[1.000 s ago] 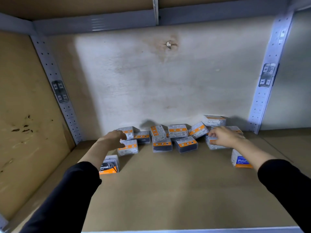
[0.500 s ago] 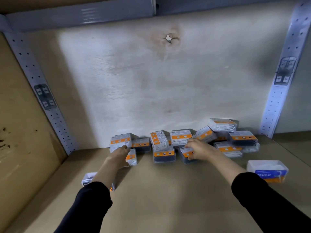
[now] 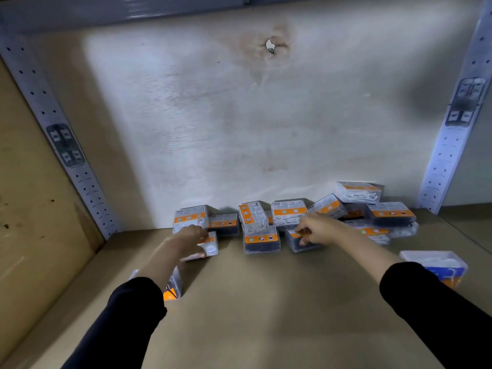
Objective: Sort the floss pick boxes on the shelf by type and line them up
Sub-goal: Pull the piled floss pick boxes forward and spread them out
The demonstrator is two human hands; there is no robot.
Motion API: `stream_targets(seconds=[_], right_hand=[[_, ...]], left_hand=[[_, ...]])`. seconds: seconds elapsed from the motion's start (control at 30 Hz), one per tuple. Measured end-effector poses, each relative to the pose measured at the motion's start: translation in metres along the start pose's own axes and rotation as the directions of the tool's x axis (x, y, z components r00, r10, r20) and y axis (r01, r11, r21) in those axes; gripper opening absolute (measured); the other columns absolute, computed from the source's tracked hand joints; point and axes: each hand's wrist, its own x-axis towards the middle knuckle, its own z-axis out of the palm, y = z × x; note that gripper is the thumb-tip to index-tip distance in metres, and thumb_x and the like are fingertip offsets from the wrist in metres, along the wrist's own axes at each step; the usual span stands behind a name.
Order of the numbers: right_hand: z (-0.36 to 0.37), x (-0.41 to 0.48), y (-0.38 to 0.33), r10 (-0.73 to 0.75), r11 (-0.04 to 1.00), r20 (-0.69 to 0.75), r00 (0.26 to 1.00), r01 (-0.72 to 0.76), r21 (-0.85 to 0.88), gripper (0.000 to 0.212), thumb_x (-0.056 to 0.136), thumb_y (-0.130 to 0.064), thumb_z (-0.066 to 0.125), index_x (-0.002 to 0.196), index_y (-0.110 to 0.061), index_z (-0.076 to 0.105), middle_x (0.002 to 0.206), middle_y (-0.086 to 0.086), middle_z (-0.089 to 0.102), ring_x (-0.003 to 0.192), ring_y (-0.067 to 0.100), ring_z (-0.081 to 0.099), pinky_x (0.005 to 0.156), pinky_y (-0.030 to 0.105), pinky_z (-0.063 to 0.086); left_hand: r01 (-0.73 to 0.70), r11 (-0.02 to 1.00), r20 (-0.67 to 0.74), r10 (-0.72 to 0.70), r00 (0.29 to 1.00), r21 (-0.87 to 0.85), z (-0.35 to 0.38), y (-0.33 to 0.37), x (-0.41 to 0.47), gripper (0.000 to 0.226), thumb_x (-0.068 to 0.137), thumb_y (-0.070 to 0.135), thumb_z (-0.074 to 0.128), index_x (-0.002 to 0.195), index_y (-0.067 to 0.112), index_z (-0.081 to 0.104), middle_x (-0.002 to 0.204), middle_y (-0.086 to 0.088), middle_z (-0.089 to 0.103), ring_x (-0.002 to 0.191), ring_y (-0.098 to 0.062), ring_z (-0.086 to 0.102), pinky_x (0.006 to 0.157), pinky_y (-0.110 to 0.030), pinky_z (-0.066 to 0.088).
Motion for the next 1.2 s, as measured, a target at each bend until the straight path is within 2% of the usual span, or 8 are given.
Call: stream_targets(seconds=[0.13, 0.2, 0.43, 0.63, 0.7, 0.8, 0.93, 1.2], right_hand=[[-0.019, 0.004, -0.001, 0.034, 0.996, 0.102, 0.994, -0.042, 0.073, 0.017, 0.087, -0.027, 0.06, 0.077, -0.015, 0.066, 0.071, -0.001, 0.055, 0.068, 0.013, 0.048, 0.056, 0.022, 0.03], [-0.022, 0.008, 0.0, 0.067, 0.994, 0.111, 0.992, -0.076, 0.083, 0.032, 0.088, -0.029, 0.058, 0.06, -0.013, 0.057, 0.059, -0.002, 0.043, 0.058, 0.012, 0.039, 0.053, 0.025, 0.025], [-0.023, 0.009, 0.005, 0.075, 0.973, 0.032, 0.997, -0.08, 0.218, 0.03, 0.087, -0.027, 0.06, 0.108, -0.007, 0.068, 0.11, 0.01, 0.068, 0.103, 0.026, 0.061, 0.088, 0.035, 0.047], [-0.022, 0.009, 0.008, 0.086, 0.976, 0.045, 0.995, -0.093, 0.198, 0.045, 0.077, -0.034, 0.071, 0.096, 0.006, 0.062, 0.096, 0.028, 0.06, 0.084, 0.036, 0.056, 0.061, 0.028, 0.03], [-0.021, 0.009, 0.008, 0.113, 0.983, 0.057, 0.992, -0.12, 0.136, 0.034, 0.074, -0.034, 0.074, 0.093, -0.009, 0.06, 0.084, 0.01, 0.054, 0.076, 0.023, 0.049, 0.054, 0.024, 0.027], [-0.017, 0.01, 0.01, 0.144, 0.985, 0.045, 0.989, -0.147, 0.092, 0.025, 0.073, -0.03, 0.074, 0.084, -0.017, 0.056, 0.085, 0.001, 0.053, 0.076, 0.013, 0.051, 0.06, 0.025, 0.038], [-0.012, 0.01, 0.015, 0.17, 0.98, -0.004, 0.985, -0.169, 0.109, 0.056, 0.072, -0.027, 0.074, 0.12, -0.007, 0.054, 0.116, 0.013, 0.058, 0.103, 0.025, 0.057, 0.074, 0.031, 0.042], [-0.032, -0.002, 0.017, 0.15, 0.961, 0.004, 0.989, -0.147, 0.236, 0.035, 0.068, -0.019, 0.078, 0.099, -0.007, 0.068, 0.095, 0.009, 0.068, 0.084, 0.019, 0.058, 0.065, 0.028, 0.038]], left_hand=[[-0.008, 0.985, 0.068, 0.02, 0.997, -0.172, -0.012, -0.009, 0.0, 0.05, 0.084, 0.025, 0.064, 0.131, 0.017, 0.051, 0.136, -0.006, 0.052, 0.125, -0.022, 0.047, 0.104, -0.031, 0.038], [-0.003, 0.98, 0.113, 0.026, 0.993, -0.199, -0.017, -0.011, 0.002, 0.05, 0.085, 0.025, 0.064, 0.132, 0.015, 0.051, 0.137, -0.007, 0.052, 0.126, -0.022, 0.048, 0.106, -0.031, 0.037], [0.007, 0.97, 0.167, 0.035, 0.985, -0.242, -0.023, -0.018, 0.004, 0.048, 0.093, 0.027, 0.052, 0.139, 0.017, 0.042, 0.144, -0.005, 0.045, 0.131, -0.022, 0.043, 0.109, -0.029, 0.03], [0.03, 0.942, 0.087, 0.0, 0.996, -0.334, -0.019, -0.019, 0.004, 0.047, 0.096, 0.027, 0.046, 0.14, 0.017, 0.038, 0.148, -0.004, 0.039, 0.134, -0.021, 0.04, 0.113, -0.032, 0.03], [0.02, 0.946, 0.071, 0.003, 0.997, -0.324, -0.017, -0.016, 0.004, 0.052, 0.093, 0.032, 0.051, 0.14, 0.015, 0.037, 0.147, -0.004, 0.04, 0.135, -0.022, 0.039, 0.111, -0.031, 0.03], [0.017, 0.974, 0.043, -0.008, 0.999, -0.228, -0.013, -0.015, 0.006, 0.063, 0.086, 0.03, 0.063, 0.14, 0.015, 0.036, 0.145, -0.006, 0.041, 0.134, -0.023, 0.038, 0.107, -0.031, 0.033], [0.022, 0.987, 0.014, -0.02, 1.0, -0.161, -0.012, -0.016, 0.008, 0.054, 0.085, 0.024, 0.064, 0.134, 0.011, 0.045, 0.137, -0.01, 0.05, 0.127, -0.027, 0.046, 0.101, -0.033, 0.04], [-0.029, 0.974, -0.002, 0.03, 1.0, -0.223, -0.03, -0.017, -0.004, 0.053, 0.078, 0.024, 0.071, 0.127, 0.01, 0.053, 0.129, -0.01, 0.057, 0.119, -0.025, 0.053, 0.097, -0.032, 0.042]])
